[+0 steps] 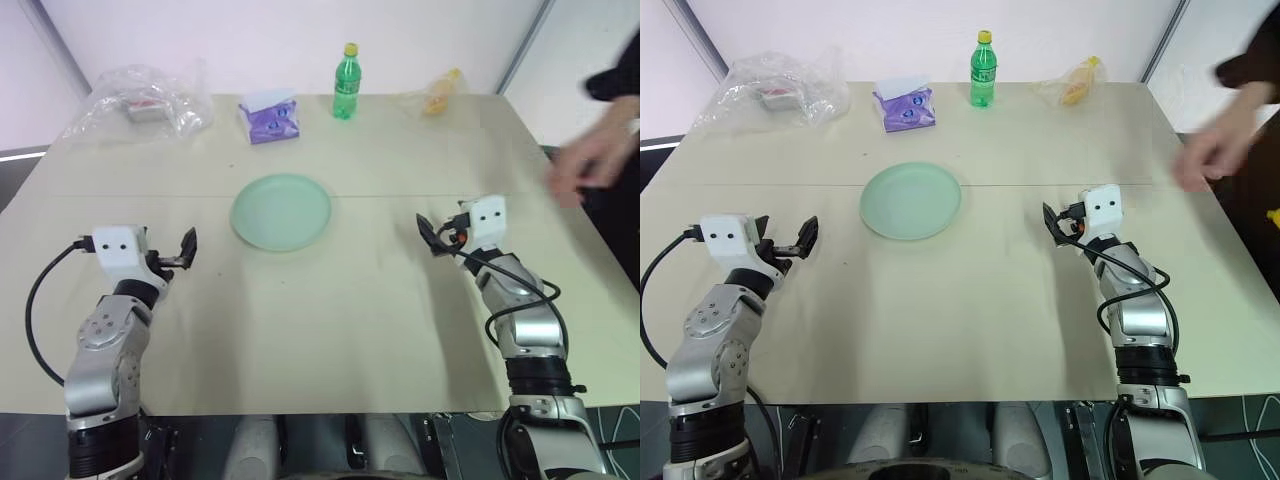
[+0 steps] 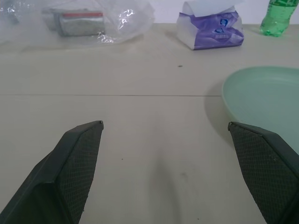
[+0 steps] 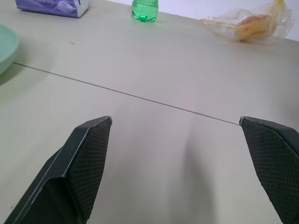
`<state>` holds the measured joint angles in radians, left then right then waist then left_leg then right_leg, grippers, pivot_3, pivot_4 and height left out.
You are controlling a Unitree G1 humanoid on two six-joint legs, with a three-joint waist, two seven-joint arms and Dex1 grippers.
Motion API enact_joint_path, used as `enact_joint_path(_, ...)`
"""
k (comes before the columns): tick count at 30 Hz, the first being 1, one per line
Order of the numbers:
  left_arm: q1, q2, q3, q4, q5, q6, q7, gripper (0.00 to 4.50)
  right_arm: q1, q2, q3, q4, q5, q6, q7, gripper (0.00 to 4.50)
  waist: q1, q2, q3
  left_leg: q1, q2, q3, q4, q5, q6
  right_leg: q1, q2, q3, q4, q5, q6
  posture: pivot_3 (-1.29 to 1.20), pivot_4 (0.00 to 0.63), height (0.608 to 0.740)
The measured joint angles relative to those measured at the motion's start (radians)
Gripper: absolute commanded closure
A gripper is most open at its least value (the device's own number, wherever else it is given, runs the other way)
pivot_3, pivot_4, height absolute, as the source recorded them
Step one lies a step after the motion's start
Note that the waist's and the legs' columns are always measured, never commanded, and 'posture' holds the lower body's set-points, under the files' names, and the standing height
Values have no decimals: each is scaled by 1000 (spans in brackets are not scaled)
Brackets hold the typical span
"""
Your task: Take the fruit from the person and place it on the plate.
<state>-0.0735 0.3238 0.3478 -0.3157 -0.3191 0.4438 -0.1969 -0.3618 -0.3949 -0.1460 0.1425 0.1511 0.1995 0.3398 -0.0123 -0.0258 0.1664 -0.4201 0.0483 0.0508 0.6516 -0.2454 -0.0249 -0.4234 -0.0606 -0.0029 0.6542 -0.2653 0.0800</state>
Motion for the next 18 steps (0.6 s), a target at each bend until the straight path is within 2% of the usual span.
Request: enact_joint_path(18,2,-1,0,-1,-19,0,0,21,0,0,0,0,-1,0,1,0,0,0,0,0,0,0,0,0,0,0,0,0,0,0,0,0,150,740)
